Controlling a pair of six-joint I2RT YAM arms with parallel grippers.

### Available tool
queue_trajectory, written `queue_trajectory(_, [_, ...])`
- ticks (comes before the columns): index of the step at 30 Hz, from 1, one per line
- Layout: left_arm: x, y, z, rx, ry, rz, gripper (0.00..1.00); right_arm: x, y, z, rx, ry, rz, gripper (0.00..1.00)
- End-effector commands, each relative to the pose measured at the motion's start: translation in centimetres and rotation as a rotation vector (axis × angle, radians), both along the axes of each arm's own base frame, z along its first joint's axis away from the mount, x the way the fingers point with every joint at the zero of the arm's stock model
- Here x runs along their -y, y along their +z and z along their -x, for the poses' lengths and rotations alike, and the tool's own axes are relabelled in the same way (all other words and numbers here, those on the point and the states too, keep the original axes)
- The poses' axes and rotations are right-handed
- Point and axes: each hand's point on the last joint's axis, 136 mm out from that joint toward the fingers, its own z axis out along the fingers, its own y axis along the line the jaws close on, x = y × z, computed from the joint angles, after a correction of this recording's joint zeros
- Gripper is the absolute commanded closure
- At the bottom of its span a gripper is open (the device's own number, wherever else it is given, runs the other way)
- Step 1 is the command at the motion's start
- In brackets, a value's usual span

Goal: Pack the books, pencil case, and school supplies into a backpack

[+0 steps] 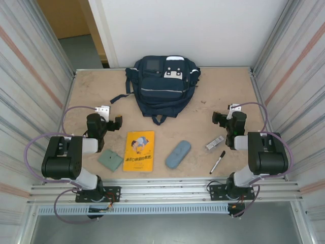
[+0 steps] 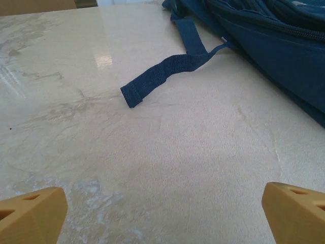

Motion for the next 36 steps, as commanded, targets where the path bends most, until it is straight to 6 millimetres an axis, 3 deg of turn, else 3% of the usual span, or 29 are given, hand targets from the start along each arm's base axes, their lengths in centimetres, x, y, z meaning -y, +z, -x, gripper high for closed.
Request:
queue_trajectory(1, [-0.2,1.1,-0.7,0.031,0.015,-0.006,0.01,-0.1,0.5,-0.4,0.013,0.010,0.003,0.01])
queue_trajectory(27, [-0.4,1.2,-0.7,0.032,0.017,0.002,0.01,-0.1,0.6,-0.4,0.015,0.011,-0.002,0.01])
queue_trajectory(29, [0.4,1.8,-0.4,0.063,-0.018,-0.022,0.01,-0.1,1.2,-0.6,0.014,0.009,0.002,0.01])
queue_trajectory(30, [1.1,2.2,-0.1,0.069,-0.031,-0.052,0.01,-0.4,2.5,-0.9,0.027,0.022,0.009,0.01])
queue_trajectory(31, [1.0,2.8,0.3,0.086,-0.017,-0.063,0.01,-0.4,2.9,-0.8,-0.058,0.021,0.002,0.01])
queue_trajectory(34, [0.9,5.0,1.6,0.092,0.054,-0.148,0.01,1.3,7.1,-1.1,-0.127,-0.122,-0.040,0.01])
queue_trajectory(36, [1.4,6.8,2.5,0.071,0.074,-0.181,0.01,1.1,10.0,-0.6,-0.082,-0.141,-0.092,0.01])
